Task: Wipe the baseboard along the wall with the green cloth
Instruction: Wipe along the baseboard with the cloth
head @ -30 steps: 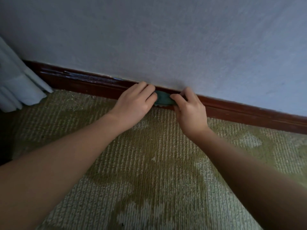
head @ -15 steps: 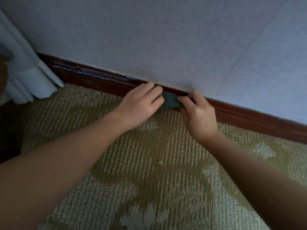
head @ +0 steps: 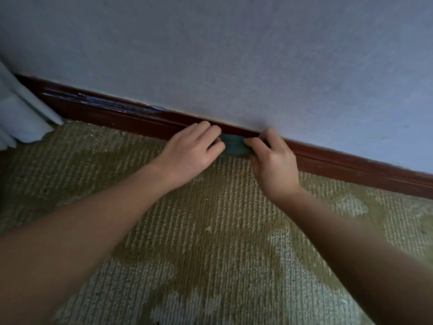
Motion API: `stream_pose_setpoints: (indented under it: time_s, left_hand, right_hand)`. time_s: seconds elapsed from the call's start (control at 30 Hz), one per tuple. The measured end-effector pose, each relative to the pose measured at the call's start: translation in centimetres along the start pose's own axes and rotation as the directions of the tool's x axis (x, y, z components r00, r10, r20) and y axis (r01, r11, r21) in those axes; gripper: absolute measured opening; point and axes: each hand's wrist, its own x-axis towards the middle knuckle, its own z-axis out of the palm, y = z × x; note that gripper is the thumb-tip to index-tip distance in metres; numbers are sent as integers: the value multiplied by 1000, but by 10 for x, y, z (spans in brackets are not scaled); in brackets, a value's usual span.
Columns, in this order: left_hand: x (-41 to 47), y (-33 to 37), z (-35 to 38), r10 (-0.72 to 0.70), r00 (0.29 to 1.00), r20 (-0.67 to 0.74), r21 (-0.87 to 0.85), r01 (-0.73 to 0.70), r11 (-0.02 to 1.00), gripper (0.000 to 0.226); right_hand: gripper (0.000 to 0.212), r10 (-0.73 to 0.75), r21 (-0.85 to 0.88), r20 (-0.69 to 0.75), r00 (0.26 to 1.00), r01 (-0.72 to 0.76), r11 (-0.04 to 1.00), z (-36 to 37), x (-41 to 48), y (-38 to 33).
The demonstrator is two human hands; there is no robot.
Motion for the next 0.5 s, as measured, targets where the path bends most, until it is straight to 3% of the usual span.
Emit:
stream_pose_setpoints:
  time_s: [0.13, 0.27, 0.5]
  left_hand:
    - [-23, -30, -13, 61, 998, 30, 160, -65, 985, 19]
    - [-18, -23, -12, 24, 998, -53, 121, -18, 992, 26]
    - [11, 4, 4, 202, 978, -56, 98, -196, 976, 25]
  right_hand:
    - [21, -54, 58, -53, 997, 57, 997, 19, 19, -33]
    - [26, -56, 48, -12, 998, 56, 997, 14, 13, -24]
    - [31, 6, -11, -12, 1000, -6, 1000, -3, -11, 15]
